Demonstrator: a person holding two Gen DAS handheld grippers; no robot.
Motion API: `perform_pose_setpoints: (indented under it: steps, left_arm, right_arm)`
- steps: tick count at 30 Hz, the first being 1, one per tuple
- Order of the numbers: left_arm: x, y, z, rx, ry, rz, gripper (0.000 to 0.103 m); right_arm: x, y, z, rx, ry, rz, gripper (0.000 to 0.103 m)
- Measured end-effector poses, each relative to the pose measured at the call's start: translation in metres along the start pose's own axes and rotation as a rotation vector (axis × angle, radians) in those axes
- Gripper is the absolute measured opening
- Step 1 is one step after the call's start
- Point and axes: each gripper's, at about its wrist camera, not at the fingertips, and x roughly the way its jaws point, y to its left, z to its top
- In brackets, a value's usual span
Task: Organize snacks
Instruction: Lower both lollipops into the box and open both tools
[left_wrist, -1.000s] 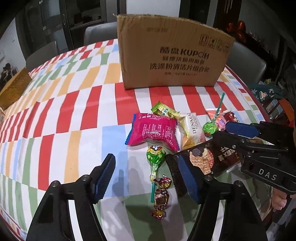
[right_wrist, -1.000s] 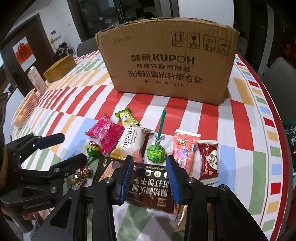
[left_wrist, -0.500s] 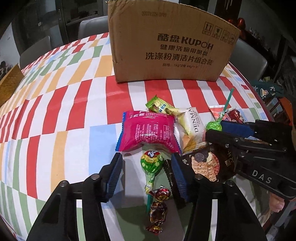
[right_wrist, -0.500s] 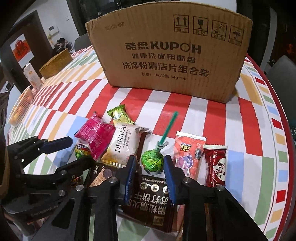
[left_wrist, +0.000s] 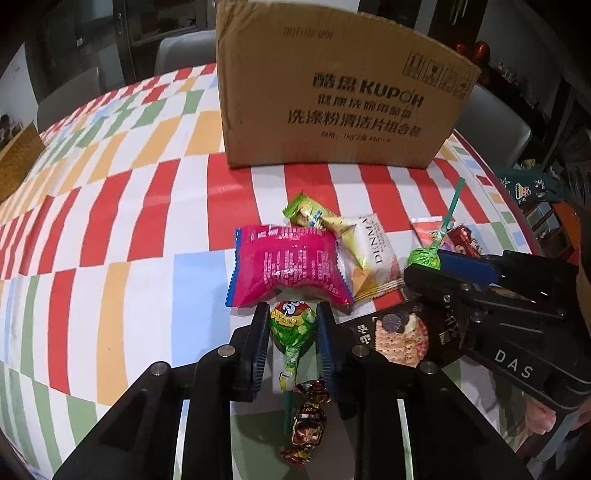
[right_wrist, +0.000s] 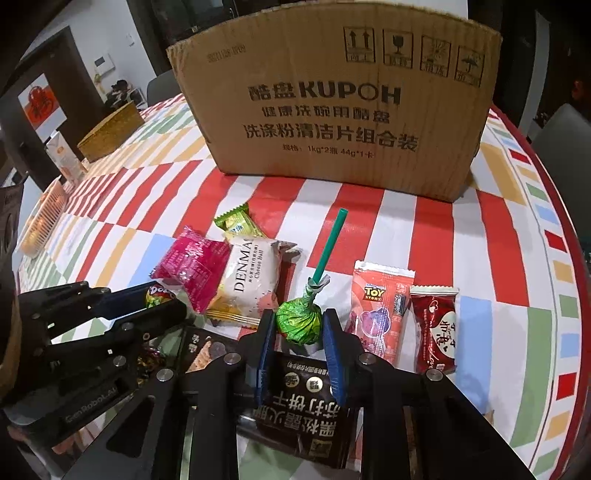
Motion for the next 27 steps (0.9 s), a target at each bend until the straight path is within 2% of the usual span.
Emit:
perform_pose_setpoints:
  steps: [13,27]
  left_arm:
    - [-0.061,-0.013,0.011,0.024,-0.153,-0.001,0.026]
    - [-0.123,-0.028,0.032,0.063,-0.328,-0.003,0.026]
  right_arm:
    - [-0.056,0.008,0.002,-0.022,-0.122,0.019,0.027]
    - [-0.121,0.015,0.021,-0.043,-0.289,0.031,0.027]
